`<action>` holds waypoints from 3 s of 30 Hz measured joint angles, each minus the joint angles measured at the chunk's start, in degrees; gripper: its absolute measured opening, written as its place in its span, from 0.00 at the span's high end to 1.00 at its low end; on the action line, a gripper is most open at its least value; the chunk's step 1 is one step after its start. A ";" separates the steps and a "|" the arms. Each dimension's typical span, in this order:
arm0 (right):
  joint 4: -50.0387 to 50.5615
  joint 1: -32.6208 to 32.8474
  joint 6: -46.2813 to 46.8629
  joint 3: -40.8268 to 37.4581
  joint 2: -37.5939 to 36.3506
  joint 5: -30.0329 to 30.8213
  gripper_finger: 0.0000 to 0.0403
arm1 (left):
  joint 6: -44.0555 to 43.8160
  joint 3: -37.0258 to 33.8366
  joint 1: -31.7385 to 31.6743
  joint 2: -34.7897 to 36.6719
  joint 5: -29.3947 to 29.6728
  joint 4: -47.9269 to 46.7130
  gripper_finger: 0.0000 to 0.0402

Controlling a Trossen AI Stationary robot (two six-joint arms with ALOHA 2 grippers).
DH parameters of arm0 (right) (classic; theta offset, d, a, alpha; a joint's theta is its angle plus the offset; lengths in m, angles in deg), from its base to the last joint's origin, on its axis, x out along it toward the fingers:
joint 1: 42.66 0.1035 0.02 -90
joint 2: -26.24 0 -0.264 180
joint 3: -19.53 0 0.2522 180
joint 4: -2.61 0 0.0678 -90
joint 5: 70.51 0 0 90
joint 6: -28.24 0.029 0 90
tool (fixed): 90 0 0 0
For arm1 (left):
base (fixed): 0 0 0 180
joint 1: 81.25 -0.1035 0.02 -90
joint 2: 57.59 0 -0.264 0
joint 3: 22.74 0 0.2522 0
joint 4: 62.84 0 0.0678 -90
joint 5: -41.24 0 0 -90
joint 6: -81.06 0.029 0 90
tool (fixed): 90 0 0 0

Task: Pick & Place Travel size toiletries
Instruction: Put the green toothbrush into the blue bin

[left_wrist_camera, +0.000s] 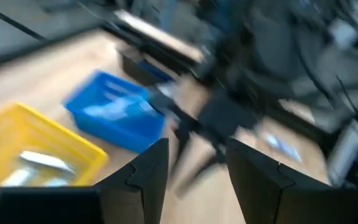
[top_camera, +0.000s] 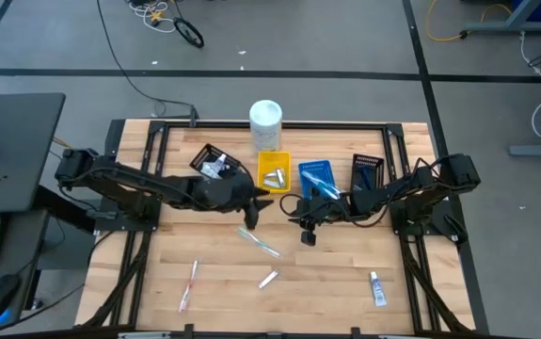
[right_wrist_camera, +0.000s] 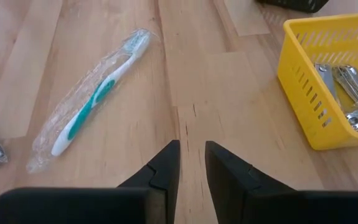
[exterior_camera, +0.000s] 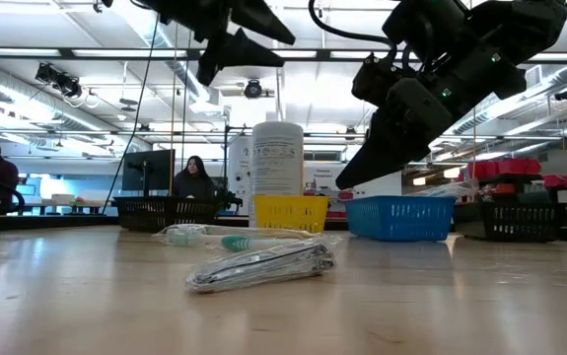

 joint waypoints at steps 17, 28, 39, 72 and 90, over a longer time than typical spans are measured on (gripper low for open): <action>0.01 0.00 0.00 0.00 0.00 0.00 0.79 | 0.23 0.02 -0.24 0.00 5.05 3.38 0.58; 0.02 0.00 -0.01 0.00 0.00 0.01 0.79 | 7.68 0.02 -0.24 0.00 5.03 3.35 0.58; 0.02 0.00 -0.02 0.00 0.00 0.01 0.79 | 14.46 0.02 -0.24 0.00 5.05 3.35 0.58; -1.25 -0.11 -0.65 0.00 0.00 7.52 0.79 | 14.51 0.02 -0.24 0.00 5.05 3.37 0.58; -1.26 -0.11 -4.09 0.00 0.00 7.52 0.79 | 15.57 0.02 -0.24 0.00 5.05 3.37 0.58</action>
